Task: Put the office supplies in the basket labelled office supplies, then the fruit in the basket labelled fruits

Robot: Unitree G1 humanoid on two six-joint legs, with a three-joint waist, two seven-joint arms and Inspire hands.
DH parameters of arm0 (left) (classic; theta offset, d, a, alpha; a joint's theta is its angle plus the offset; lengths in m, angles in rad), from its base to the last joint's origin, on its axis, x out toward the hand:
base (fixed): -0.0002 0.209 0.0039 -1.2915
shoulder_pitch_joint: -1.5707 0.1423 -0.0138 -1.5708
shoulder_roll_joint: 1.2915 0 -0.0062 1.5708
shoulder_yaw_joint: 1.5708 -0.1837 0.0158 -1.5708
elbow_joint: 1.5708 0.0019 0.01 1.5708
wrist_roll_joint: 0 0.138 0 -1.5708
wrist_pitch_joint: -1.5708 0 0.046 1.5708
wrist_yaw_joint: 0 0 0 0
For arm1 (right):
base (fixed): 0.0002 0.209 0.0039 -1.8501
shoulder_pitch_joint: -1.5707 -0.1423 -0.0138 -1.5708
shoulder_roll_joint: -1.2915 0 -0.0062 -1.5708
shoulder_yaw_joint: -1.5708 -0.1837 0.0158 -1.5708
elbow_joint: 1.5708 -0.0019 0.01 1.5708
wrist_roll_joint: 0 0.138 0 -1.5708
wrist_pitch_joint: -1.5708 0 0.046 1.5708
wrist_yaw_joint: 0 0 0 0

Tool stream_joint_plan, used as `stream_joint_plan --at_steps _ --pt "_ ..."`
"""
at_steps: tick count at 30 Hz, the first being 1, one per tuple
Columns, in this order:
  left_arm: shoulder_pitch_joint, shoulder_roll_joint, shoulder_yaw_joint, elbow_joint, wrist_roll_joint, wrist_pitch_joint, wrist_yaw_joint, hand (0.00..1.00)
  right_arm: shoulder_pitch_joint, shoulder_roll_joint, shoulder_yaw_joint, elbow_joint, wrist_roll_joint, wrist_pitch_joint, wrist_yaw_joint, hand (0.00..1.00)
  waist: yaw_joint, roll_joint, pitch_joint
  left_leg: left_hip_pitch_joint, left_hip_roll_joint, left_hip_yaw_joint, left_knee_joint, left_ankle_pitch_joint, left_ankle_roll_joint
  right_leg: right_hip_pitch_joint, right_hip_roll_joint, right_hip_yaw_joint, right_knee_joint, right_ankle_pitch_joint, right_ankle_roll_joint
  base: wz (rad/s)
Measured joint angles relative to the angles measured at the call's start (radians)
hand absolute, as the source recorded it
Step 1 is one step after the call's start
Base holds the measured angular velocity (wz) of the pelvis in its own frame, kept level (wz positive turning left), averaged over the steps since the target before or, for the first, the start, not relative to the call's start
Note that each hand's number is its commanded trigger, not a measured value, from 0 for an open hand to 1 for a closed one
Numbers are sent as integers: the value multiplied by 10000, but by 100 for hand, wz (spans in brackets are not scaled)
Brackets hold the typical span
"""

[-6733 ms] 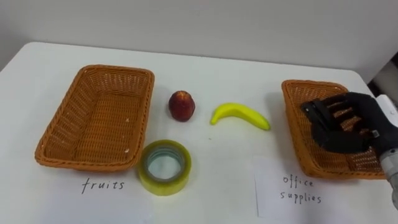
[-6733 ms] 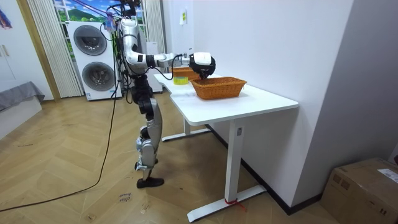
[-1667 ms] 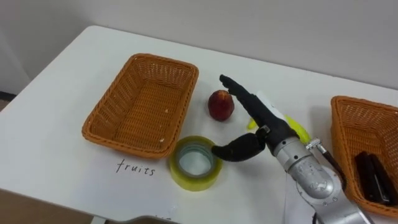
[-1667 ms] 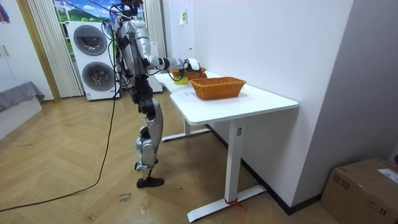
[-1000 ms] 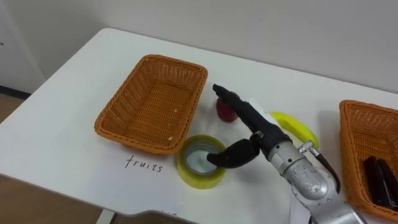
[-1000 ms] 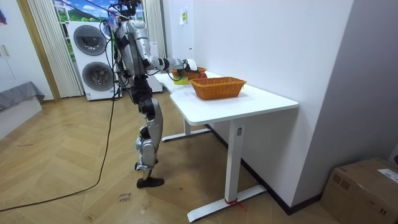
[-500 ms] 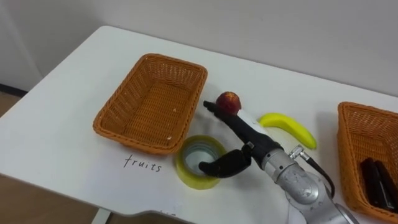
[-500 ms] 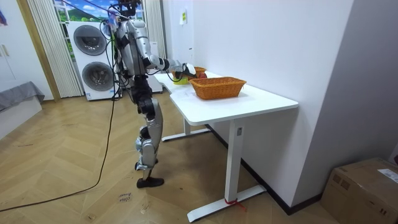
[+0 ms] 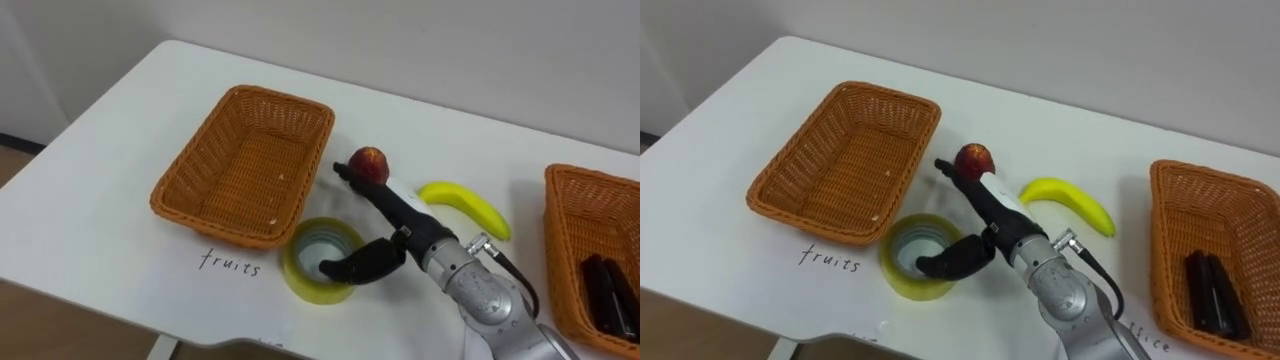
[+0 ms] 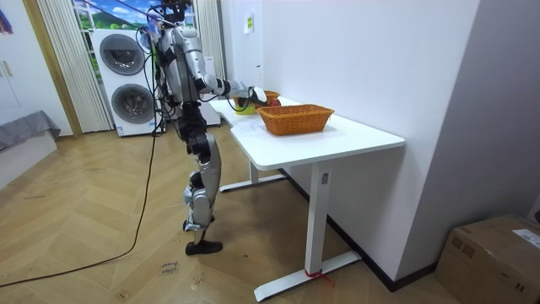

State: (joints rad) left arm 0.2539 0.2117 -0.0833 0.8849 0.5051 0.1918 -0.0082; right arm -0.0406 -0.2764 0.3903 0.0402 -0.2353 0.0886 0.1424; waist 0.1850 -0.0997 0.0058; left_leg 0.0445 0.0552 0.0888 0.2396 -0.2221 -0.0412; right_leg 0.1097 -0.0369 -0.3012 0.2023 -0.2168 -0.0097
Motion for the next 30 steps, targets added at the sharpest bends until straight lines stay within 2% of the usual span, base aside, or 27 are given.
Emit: stream_joint_plan --at_steps 10,19,24,26,30 --pt "43 -20 19 -54 11 57 -45 0 1 -1 -227 -2 -36 161 491 0 -29 -93 -23 0 -102 0 15 24 42 -37 -115 -25 8 -44 52 0" --pt "-3 -14 83 3 -1 102 -59 0 -202 -62 -499 333 -28 233 1778 0 -71 -130 -25 12 -112 -1 -14 30 53 -37 -121 -18 15 -45 67 0" --pt "-60 85 283 -15 0 228 -313 0 -687 -152 -520 652 56 450 2655 0 12 -497 -14 26 -113 0 -3 34 61 8 -122 -42 6 -42 69 0" --pt "-86 115 283 -15 1 244 -432 0 -814 -159 -531 751 51 521 2846 0 67 -574 -16 43 -113 -1 4 31 66 53 -122 -48 5 -40 72 0" --pt "-124 179 319 -33 -2 246 -491 0 -875 -248 -598 812 24 649 3252 0 140 -561 -11 134 -94 -4 -14 1 101 103 -102 -56 16 -27 79 0"
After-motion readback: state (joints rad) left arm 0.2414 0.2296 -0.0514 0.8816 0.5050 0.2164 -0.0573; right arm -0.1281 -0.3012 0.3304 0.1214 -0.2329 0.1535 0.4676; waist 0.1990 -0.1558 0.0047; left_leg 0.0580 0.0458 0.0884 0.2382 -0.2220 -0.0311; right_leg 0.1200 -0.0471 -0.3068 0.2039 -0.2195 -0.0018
